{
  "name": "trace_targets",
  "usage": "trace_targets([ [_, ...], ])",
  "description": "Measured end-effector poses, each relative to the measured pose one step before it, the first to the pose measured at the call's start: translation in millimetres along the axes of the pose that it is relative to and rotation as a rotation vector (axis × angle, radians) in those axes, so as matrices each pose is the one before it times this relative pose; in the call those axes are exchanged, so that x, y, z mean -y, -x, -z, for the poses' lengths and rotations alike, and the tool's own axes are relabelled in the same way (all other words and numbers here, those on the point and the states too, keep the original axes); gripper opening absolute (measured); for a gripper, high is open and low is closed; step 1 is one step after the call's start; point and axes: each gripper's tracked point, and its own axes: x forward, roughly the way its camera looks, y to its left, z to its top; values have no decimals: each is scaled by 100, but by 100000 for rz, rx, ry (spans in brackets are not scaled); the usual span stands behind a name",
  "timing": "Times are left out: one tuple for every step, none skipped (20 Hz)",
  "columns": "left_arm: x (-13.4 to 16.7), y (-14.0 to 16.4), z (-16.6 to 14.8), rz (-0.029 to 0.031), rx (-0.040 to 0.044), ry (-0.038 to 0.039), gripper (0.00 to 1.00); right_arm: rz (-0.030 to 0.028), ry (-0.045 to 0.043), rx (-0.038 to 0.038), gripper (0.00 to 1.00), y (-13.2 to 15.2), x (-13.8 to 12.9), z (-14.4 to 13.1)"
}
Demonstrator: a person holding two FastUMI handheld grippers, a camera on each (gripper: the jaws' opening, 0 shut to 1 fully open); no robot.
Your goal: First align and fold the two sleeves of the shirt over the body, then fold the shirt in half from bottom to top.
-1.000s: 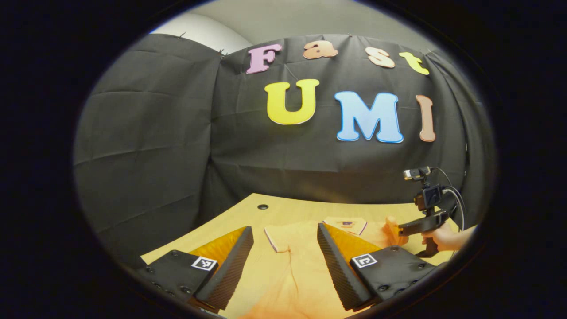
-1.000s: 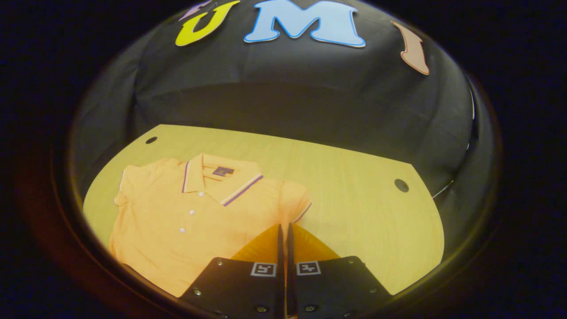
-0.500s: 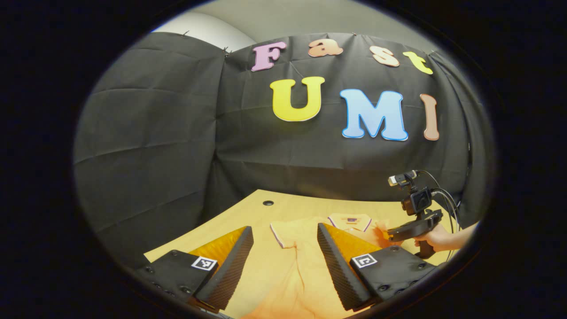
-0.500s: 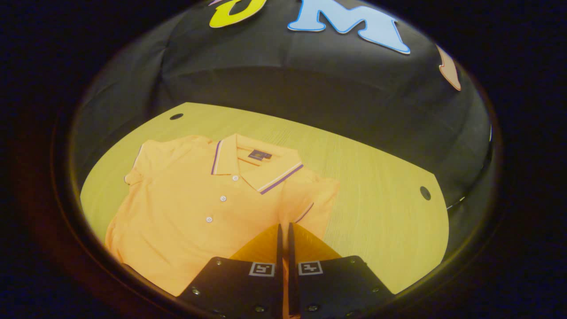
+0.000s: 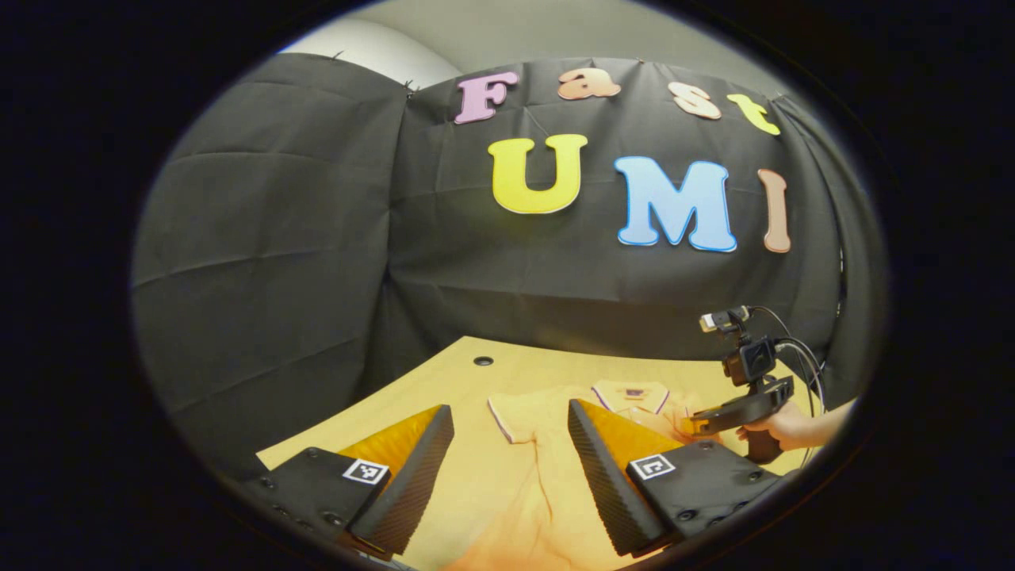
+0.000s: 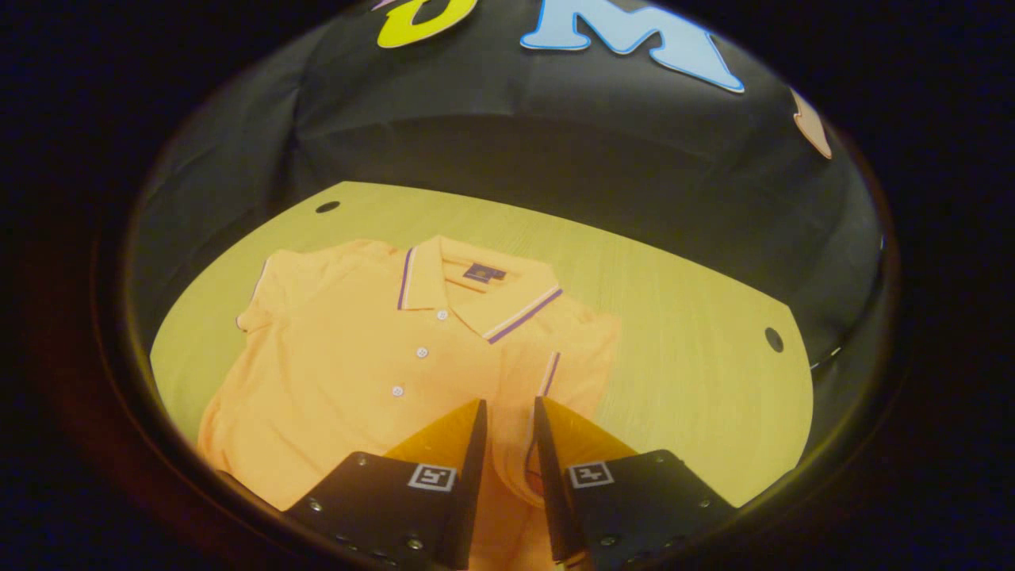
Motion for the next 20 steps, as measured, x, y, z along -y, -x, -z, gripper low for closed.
trace_targets([
  [125, -329, -43, 769, 154, 125, 96, -264, -179, 319, 37, 238, -47, -278],
  [30, -319, 51, 692, -82, 188, 96, -194, -118, 127, 48, 342, -199, 2],
  [125, -508, 41, 719, -72, 348, 96, 965, 255, 65, 52, 320, 205, -152],
  [131, -643, 133, 1124, -142, 718, 96, 217, 397, 927, 52, 578, -12, -383],
  [96, -729, 355, 1095, -558, 808, 96, 418, -110, 638, 69, 486, -16, -125],
  [157, -506, 221, 962, -349, 580, 95, 784, -145, 899, 77, 561, 104, -153],
  [26, -502, 370, 1008, -415, 428, 95, 787, -271, 897, 79, 437, 137, -330],
  [43, -843, 370, 1263, -759, 537, 95, 123, -383, 1006, 92, 855, -132, -213],
  [0, -695, 259, 947, -696, 473, 95, 470, -307, 872, 96, 695, -28, -178],
  [-68, -770, 291, 708, -588, 410, 96, 564, -422, 1077, 97, 745, 24, -274],
  [-222, -1170, 363, 739, -742, 308, 96, -387, -957, 1344, 97, 1133, -331, -273],
  [-442, -1304, 367, 24, -786, 351, 94, -153, -1341, 1895, 97, 1585, -361, -430],
  [-220, -1025, 263, 293, -790, 416, 94, -65, -577, 1970, 96, 1030, -265, -293],
  [-402, -1024, 459, 362, -850, 236, 94, 192, -46, 2049, 96, 1167, -175, -467],
  [-225, -1226, 534, 170, -1418, -239, 94, 559, 250, 1970, 96, 1277, -135, -245],
  [-246, -1191, 561, -49, -1241, -475, 95, 566, 164, 1981, 97, 1069, -125, -339],
  [-280, -1960, 823, 467, -1604, -826, 95, 1292, -624, 2433, 97, 1964, -309, -153],
  [-148, -1509, 447, 427, -1239, -959, 94, 2081, -1078, 1760, 97, 1273, -22, 42],
  [-151, -938, 232, 145, -635, -888, 94, 2050, -932, 1720, 97, 913, 77, 23],
  [-286, -1281, 370, 134, -826, -1341, 94, 2227, -985, 1600, 97, 1202, -2, 254],
])
